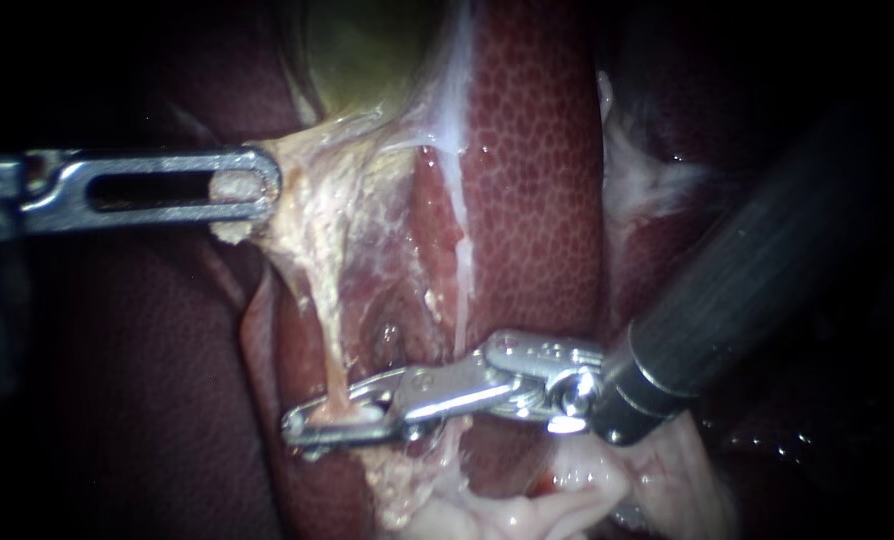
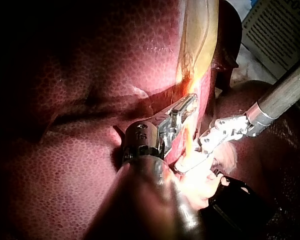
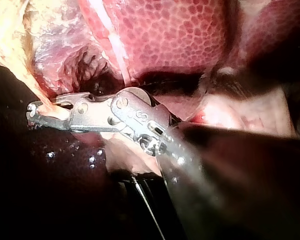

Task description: Going back second clip left tube

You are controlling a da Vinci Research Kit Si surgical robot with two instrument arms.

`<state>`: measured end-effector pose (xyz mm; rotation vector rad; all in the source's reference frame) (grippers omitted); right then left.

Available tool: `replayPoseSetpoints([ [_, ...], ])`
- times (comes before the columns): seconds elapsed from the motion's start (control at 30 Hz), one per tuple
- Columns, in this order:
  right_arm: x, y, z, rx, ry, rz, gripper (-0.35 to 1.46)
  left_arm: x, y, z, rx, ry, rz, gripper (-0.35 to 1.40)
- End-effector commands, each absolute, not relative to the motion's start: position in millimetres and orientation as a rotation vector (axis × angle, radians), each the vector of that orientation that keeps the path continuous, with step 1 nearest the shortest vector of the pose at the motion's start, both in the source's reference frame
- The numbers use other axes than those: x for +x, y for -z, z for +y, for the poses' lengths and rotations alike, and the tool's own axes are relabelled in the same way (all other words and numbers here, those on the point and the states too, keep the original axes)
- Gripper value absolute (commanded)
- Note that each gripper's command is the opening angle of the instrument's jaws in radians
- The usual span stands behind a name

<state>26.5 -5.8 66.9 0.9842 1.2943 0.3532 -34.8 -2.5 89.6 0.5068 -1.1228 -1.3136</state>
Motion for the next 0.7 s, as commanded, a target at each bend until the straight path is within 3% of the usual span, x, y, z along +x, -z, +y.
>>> replayPoseSetpoints([
  [0.03,26.5,-66.9,-5.8,0.984,-0.352,1.294,-0.35,-34.8,-89.6,-2.5,0.507,1.313,-1.123,-0.35],
  [0.3,26.6,-66.9,-5.8,0.99,-0.353,1.289,-0.35,-34.8,-89.7,-2.5,0.507,1.313,-1.123,-0.35],
  [0.33,26.7,-66.8,-5.8,0.99,-0.353,1.29,-0.29,-34.8,-89.7,-2.5,0.507,1.313,-1.123,-0.35],
  [0.4,27.0,-66.7,-5.7,0.982,-0.361,1.289,0.12,-34.8,-89.7,-2.5,0.507,1.313,-1.123,-0.35],
  [0.5,27.6,-66.4,-5.6,0.936,-0.369,1.297,0.44,-34.8,-89.7,-2.5,0.507,1.313,-1.123,-0.35],
  [0.7,28.0,-65.8,-4.7,0.853,-0.383,1.343,0.59,-34.7,-89.7,-2.5,0.507,1.313,-1.123,-0.35],
])
